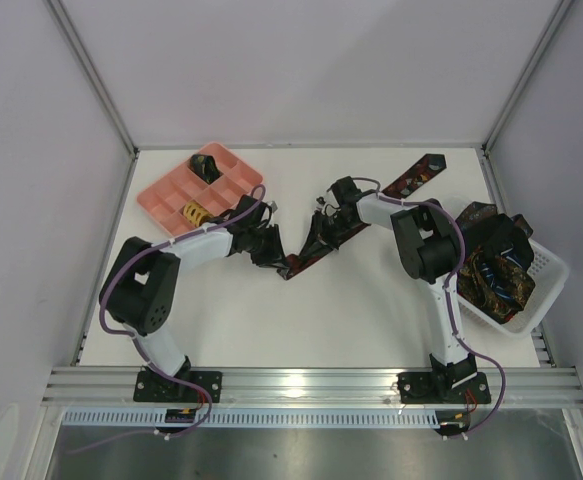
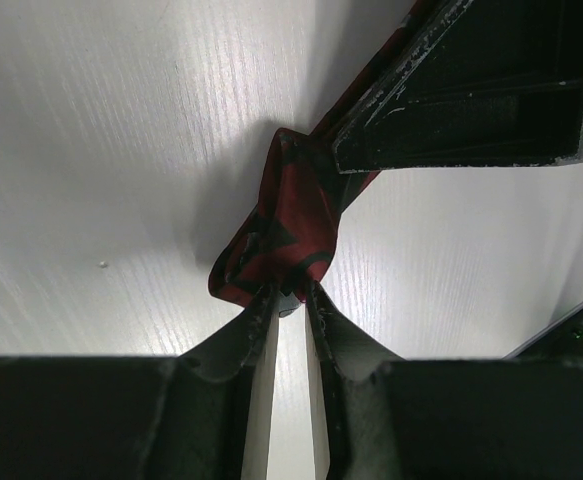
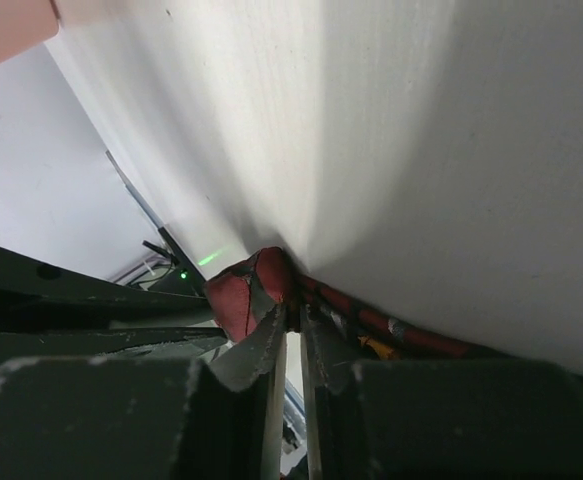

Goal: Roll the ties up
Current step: Roll the tie

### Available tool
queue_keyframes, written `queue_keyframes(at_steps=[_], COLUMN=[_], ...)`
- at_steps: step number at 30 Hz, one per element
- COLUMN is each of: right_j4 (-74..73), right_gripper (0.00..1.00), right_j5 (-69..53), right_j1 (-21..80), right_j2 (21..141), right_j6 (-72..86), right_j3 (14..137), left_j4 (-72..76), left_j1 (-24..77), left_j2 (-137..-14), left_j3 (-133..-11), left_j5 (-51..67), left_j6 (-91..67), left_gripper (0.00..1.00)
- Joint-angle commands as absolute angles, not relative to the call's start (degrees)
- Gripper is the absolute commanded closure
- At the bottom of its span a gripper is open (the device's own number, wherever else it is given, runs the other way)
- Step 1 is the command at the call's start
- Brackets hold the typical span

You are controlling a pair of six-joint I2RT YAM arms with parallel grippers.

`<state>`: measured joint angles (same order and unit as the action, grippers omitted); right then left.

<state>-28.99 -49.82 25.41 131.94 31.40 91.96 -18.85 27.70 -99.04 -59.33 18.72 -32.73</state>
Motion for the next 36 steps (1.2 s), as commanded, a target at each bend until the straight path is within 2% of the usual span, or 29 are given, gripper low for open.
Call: queue_keyframes(at_steps=[1, 4, 21, 36], right_j4=[-28.9, -28.7, -27.9, -27.9], right_gripper=[0.86, 1.00, 1.00, 1.00], right_j5=[-49.1, -48.8, -46.6, -42.5], right_j1=[25.8, 25.8, 25.4, 23.2], right_j2=[131.1, 129.6, 120.9, 124.3], right_j6=[31.3, 31.7, 33.5, 31.7], right_j3=[92.9, 92.6, 86.0, 83.0], left_j4=[-18.5, -18.8, -20.6, -22.2], left_j1=[27.4, 27.4, 27.4, 27.6], left_j2=[-99.9, -100.8, -103.4, -105.7], left_j3=[-60.7, -61.2, -62.6, -63.1], left_j5=[19.4, 19.8, 20.2, 19.6], left_j6=[-31.3, -30.6, -28.9, -27.9], left_gripper=[0.78, 0.78, 0.78, 0.79])
